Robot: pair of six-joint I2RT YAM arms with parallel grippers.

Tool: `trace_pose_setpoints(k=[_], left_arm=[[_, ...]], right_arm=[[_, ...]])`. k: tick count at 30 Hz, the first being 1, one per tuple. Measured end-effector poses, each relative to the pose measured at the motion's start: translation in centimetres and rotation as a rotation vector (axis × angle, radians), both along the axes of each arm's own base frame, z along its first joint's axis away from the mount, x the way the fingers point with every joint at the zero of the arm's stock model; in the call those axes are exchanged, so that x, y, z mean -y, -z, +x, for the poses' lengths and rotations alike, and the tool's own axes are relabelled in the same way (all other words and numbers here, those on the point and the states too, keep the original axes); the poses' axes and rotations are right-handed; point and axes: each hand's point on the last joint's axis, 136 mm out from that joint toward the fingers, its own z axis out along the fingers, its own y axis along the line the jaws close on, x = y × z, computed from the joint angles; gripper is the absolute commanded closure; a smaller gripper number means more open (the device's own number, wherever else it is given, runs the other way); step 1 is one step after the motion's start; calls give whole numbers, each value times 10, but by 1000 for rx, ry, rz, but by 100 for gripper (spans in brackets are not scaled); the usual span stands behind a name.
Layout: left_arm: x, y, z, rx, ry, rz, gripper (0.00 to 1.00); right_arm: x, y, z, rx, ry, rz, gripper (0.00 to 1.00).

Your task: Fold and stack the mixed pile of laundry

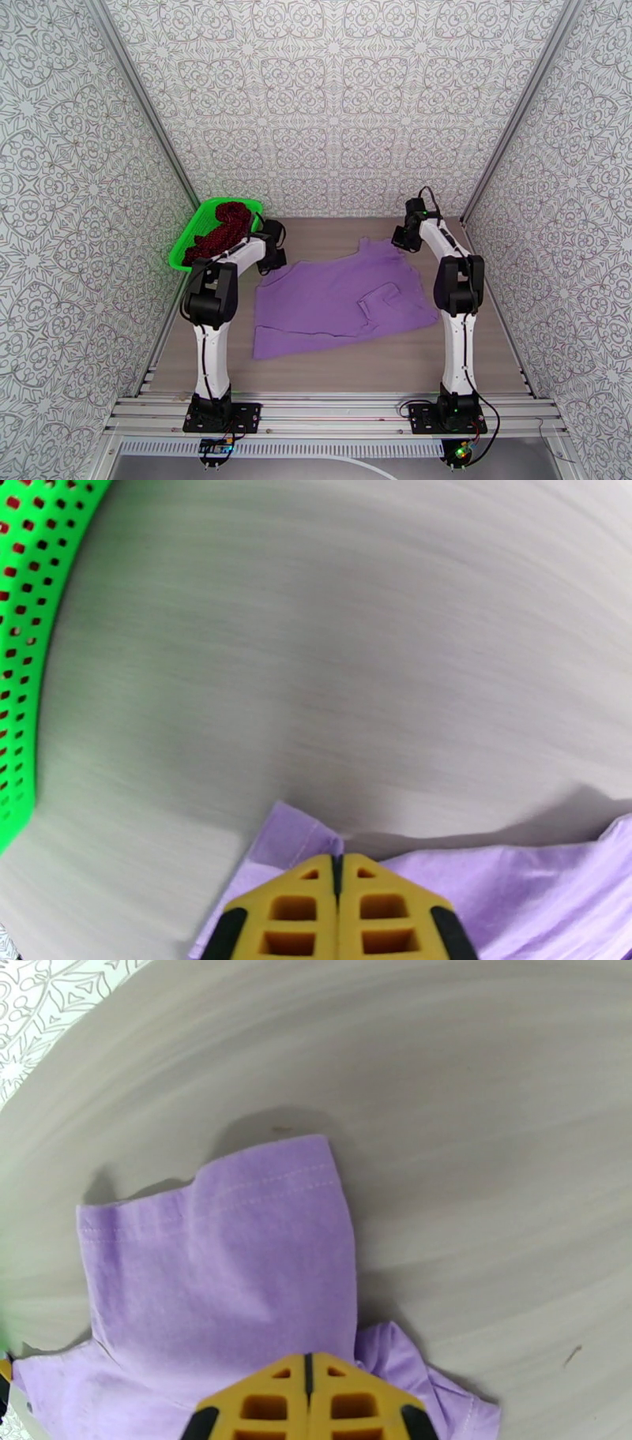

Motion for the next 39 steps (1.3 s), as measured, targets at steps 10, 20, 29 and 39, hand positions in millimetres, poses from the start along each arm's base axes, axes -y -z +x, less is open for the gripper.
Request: trace_pose_setpoints(k=[10, 20, 29, 39], left_arm=[[3, -1, 1, 6, 5, -1, 100], [3, -1, 1, 6, 5, -2, 100], [3, -1, 1, 6, 5, -2, 100], [3, 0, 1, 5, 5, -1, 100]], right_arm=[[-2, -39, 48, 140, -39, 0, 47], [21, 45, 58, 17, 8, 62, 52], [18, 46, 63, 27, 45, 122, 59], [3, 47, 63, 25, 39, 119, 63]])
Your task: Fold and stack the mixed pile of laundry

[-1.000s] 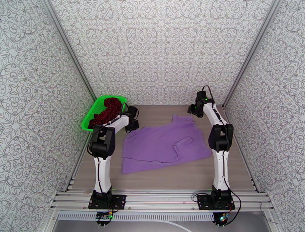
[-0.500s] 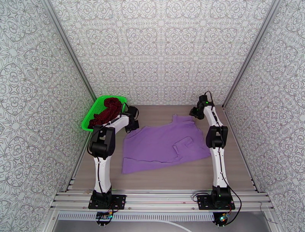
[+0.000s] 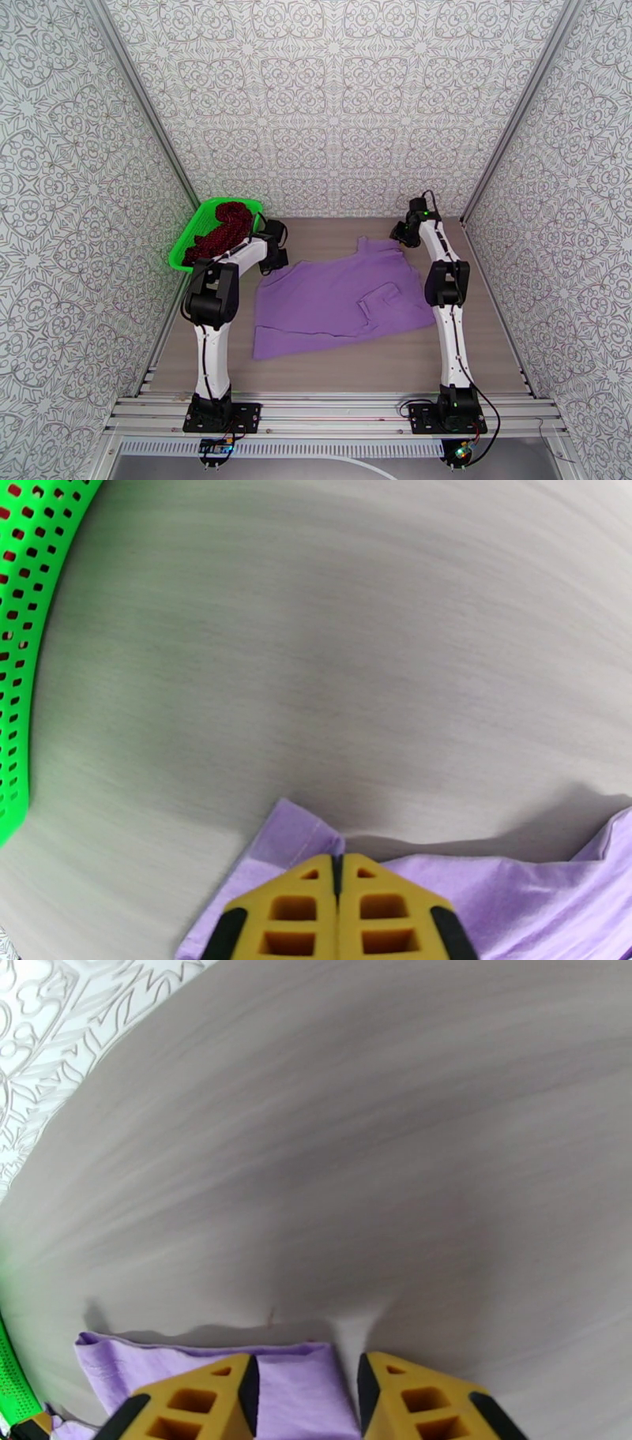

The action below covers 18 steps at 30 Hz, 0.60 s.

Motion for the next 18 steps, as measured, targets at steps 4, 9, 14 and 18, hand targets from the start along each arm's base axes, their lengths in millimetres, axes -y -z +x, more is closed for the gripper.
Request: trace_pose_setpoints(k=[4, 9, 14, 18], left_arm=[[1, 2, -1, -3, 2, -3, 100], [2, 2, -1, -2, 5, -11, 100], [3, 5, -3, -10, 8, -16, 100], [3, 5, -4, -6, 11, -14, 100]], right_arm=[[-2, 1, -1, 0, 0, -13, 68], [0, 3, -1, -6, 10, -18, 93], [-10, 2, -2, -9, 2, 3, 100], [-21, 1, -2, -1, -27, 12, 100]])
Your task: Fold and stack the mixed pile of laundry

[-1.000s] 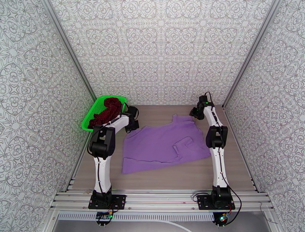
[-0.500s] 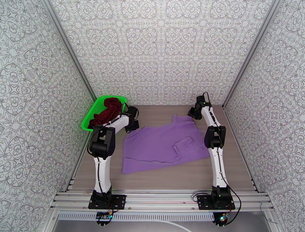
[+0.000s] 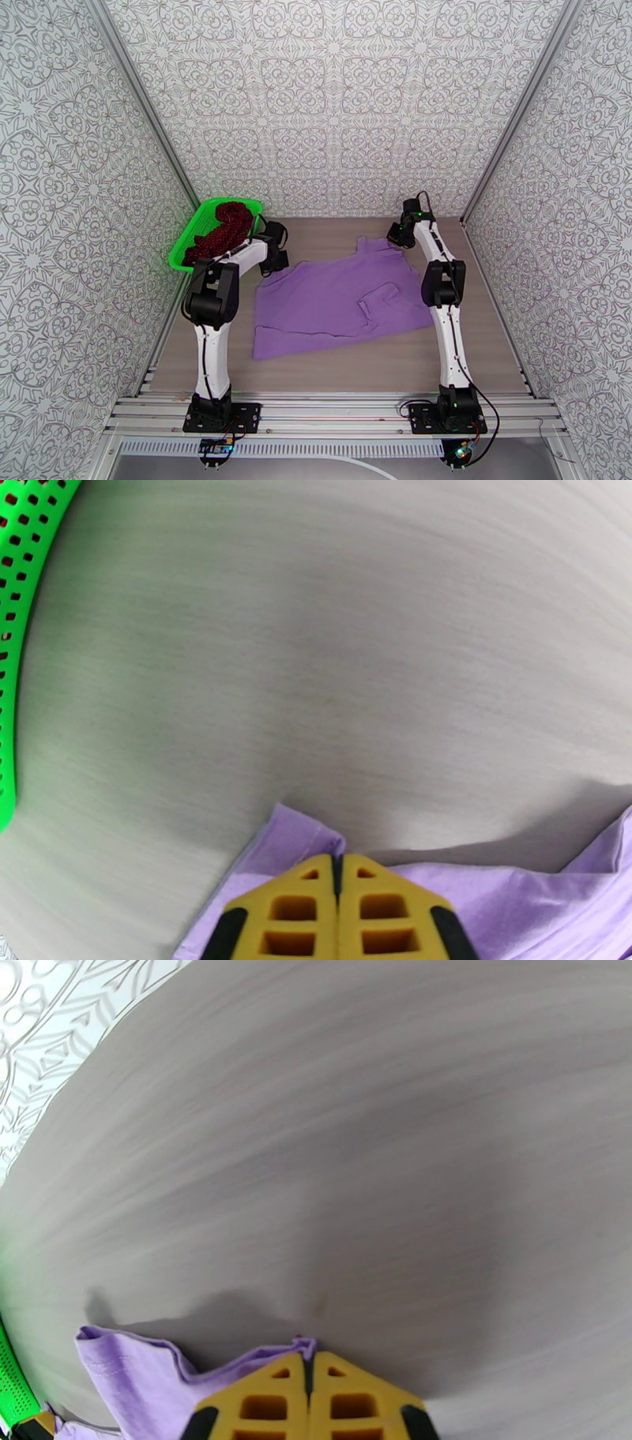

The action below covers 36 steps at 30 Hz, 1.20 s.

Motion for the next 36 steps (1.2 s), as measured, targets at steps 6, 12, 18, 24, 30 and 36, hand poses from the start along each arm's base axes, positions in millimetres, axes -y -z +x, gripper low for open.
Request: trace_pose_setpoints(k=[6, 12, 18, 24, 30, 36], left_arm=[[-5, -24, -4, 52, -9, 0, 100], [-14, -58, 3, 139, -24, -1, 100], [-16, -60, -1, 149, -17, 4, 100], [-18, -56, -10, 136, -17, 8, 100], [-22, -68, -14, 165, -25, 18, 100], [-24, -75, -24, 177, -25, 16, 100]], right_arm=[[-10, -6, 1, 39, -61, 16, 100], [-20, -56, 3, 153, -125, 52, 100], [-30, -118, 0, 297, -172, 93, 100], [-33, -128, -9, 330, -203, 105, 100], [-35, -109, -23, 291, -216, 113, 100], [-35, -100, -41, 270, -227, 116, 100]])
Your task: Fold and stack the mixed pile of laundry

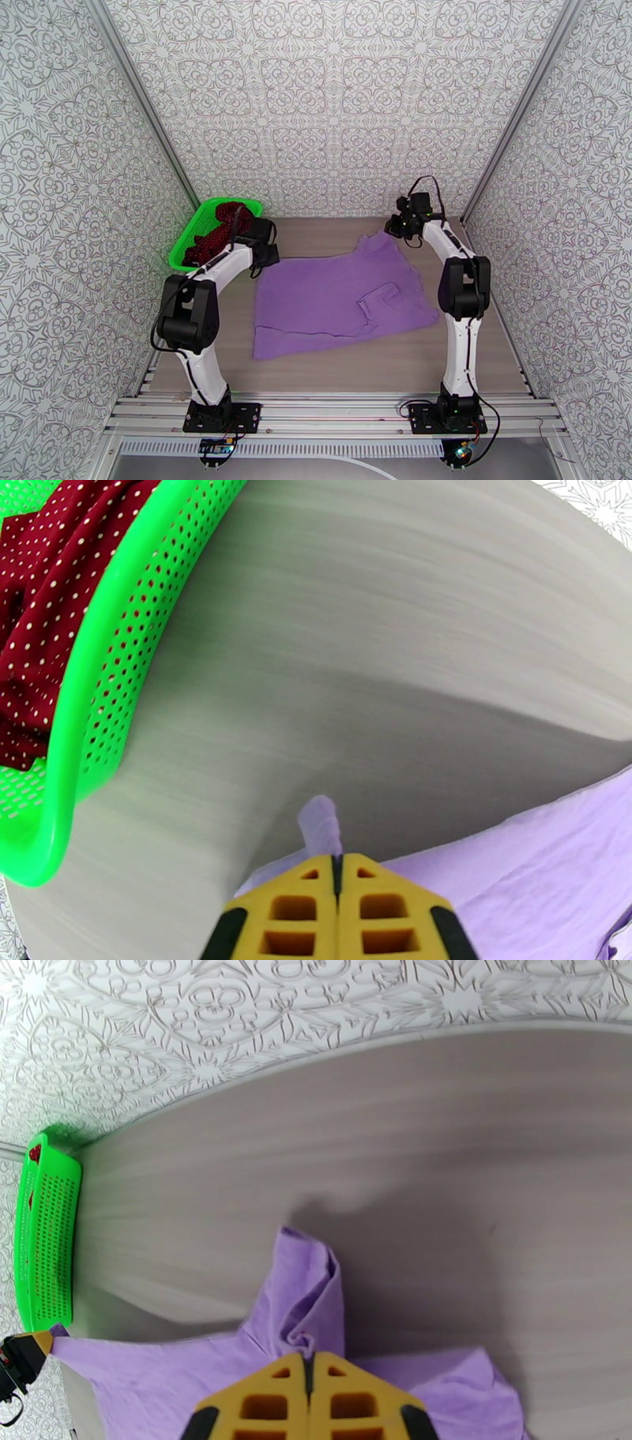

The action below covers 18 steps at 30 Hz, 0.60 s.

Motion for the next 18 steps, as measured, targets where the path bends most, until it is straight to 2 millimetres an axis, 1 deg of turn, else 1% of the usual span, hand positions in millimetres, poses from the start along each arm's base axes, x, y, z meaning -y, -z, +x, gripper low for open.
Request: trace_pose_setpoints(k=[3, 9, 14, 18], left_arm=[[-1, 0, -4, 1, 0, 0, 100], [-4, 4, -18, -4, -3, 5, 100], [-5, 6, -26, -5, -2, 7, 100], [-5, 11, -35, -18, 3, 10, 100]], right_arm=[[0, -4, -7, 8, -3, -1, 100], [1, -19, -23, 39, -9, -2, 100], [2, -33, -40, 67, -10, -2, 100], [4, -36, -57, 75, -16, -9, 100]])
